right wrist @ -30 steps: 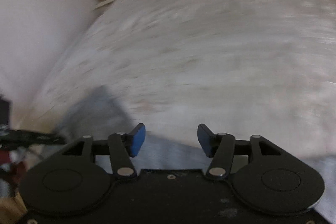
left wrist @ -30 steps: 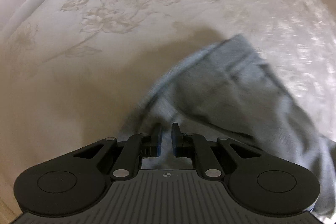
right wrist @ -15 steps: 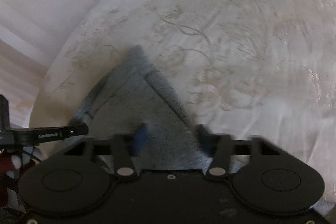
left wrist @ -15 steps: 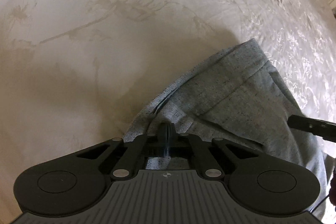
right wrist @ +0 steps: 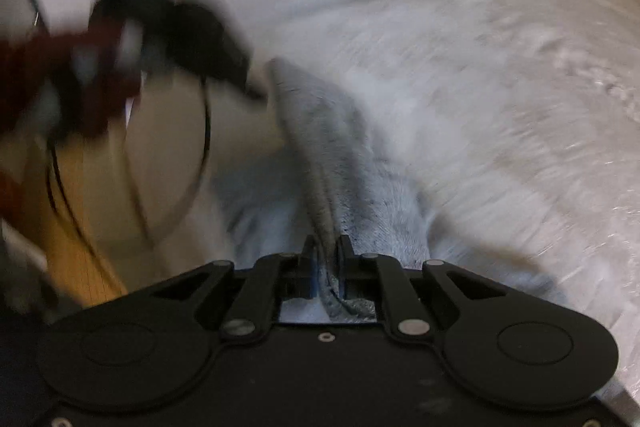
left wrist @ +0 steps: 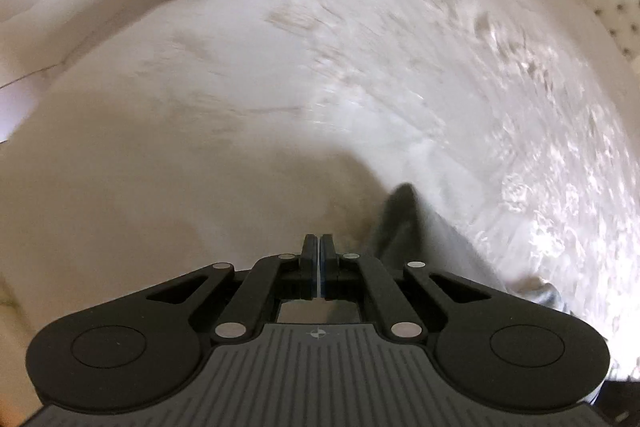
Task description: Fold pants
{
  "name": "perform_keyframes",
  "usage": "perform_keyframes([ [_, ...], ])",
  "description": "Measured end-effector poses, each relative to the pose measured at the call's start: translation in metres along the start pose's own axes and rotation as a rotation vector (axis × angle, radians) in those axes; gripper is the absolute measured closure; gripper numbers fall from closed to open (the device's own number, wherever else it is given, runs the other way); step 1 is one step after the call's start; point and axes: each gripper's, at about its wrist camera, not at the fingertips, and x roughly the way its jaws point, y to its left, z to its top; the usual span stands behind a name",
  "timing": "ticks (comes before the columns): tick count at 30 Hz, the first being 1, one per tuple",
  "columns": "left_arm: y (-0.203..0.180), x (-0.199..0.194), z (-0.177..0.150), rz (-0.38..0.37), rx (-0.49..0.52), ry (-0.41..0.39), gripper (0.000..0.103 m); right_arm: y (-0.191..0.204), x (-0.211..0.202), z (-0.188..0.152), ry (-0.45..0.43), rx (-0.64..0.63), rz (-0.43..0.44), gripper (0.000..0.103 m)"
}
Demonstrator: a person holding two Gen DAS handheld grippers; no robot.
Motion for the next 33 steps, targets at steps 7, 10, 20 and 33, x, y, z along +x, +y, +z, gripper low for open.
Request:
perform_keyframes([
  [7, -0.003, -0.016, -0.002, -0.014, 0.037, -0.011, 0.1, 0.041, 0.023, -0.021, 0.062, -0.236, -0.038, 0.092],
  [10, -0.016, -0.016, -0.007, -0.066, 0.077, 0.005, 0.1, 0.047, 0.022, -0.024, 0.066, -0.287, -0.039, 0.092],
  [20, -0.09, 0.029, -0.048, -0.185, 0.337, 0.135, 0.099, 0.047, 0.05, -0.026, 0.107, -0.233, -0.082, 0.089],
  [33, -0.069, 0.052, -0.076, -0.046, 0.321, 0.225, 0.1, -0.054, -0.04, -0.088, -0.015, 0.544, -0.455, 0.076],
])
